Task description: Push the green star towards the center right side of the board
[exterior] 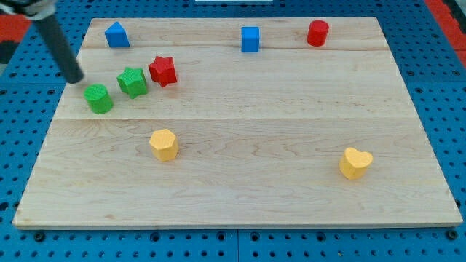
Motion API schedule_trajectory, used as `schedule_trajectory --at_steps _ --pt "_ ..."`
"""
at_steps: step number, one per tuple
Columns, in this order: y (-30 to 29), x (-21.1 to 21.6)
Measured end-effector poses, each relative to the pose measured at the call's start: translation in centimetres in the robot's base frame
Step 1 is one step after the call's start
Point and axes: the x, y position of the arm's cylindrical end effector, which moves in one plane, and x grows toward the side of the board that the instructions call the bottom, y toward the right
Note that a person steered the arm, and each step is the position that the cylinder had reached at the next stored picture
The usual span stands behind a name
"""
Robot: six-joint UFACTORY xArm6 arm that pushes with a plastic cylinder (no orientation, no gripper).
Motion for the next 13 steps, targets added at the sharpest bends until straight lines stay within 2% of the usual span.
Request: schedule_trajectory --at_steps 2,3,6,7,9,10,11,12,13 --pt "13.8 0.3" --pt "13.3 2.5" --pt "11.8 5.3" --pt "14.0 6.6" --pt "33.3 4.8" --pt "30.5 7.7" --pt "34.8 9.4" --pt "40.2 6.7" --pt "41.4 8.1"
